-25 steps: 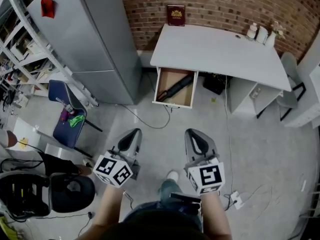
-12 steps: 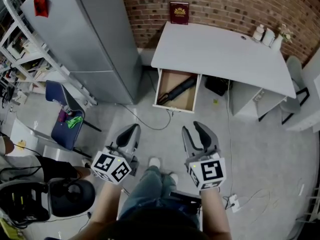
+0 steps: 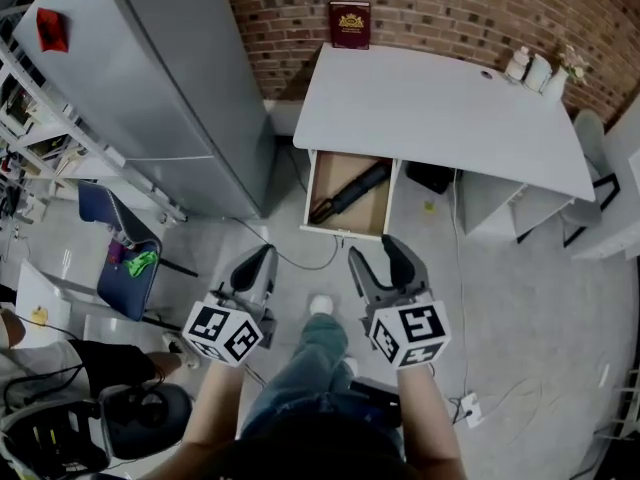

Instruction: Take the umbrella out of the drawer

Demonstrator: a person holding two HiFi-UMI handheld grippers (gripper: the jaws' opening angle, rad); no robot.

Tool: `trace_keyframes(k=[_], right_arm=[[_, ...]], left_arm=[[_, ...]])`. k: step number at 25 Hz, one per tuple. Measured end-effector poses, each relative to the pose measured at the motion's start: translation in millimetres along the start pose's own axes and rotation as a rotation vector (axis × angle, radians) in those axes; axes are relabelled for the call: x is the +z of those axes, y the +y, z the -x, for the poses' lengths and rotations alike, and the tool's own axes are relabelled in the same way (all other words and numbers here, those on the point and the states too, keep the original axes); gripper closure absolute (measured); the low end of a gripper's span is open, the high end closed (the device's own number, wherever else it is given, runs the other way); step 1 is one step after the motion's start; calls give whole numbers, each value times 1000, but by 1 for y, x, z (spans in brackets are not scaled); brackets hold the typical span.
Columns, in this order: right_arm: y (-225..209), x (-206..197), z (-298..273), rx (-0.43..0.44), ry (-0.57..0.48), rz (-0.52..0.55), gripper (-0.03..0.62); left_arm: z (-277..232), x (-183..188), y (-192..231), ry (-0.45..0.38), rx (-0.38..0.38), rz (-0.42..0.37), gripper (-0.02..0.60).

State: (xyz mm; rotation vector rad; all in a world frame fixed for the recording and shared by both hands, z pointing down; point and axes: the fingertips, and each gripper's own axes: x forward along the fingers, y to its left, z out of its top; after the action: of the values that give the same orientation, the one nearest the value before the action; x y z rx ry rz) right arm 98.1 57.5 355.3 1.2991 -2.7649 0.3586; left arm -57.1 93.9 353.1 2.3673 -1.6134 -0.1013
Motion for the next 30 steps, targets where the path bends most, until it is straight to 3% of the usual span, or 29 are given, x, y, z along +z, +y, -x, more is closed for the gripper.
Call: trace_keyframes(k=[3, 5, 12, 15, 19, 30], right_arm=[[-18, -10, -37, -38, 65, -15, 382], [-36, -16, -63, -102, 100, -42, 409], [-91, -50, -155, -255, 263, -101, 405], [-104, -71, -190, -284, 317, -154, 404], [-113, -105, -234, -288, 369, -151, 422], [-161, -212, -289, -463, 479, -291, 393]], left_arm=[[-24, 4, 23, 2, -2, 8, 584], [-42, 5, 43, 11, 4, 22, 584], [-116, 0, 114, 94, -6, 26, 584], [-147, -7, 139, 120, -20, 45, 584], [-187, -17, 166, 151, -51, 68, 584], [-249, -75, 207, 242, -124, 63, 584]])
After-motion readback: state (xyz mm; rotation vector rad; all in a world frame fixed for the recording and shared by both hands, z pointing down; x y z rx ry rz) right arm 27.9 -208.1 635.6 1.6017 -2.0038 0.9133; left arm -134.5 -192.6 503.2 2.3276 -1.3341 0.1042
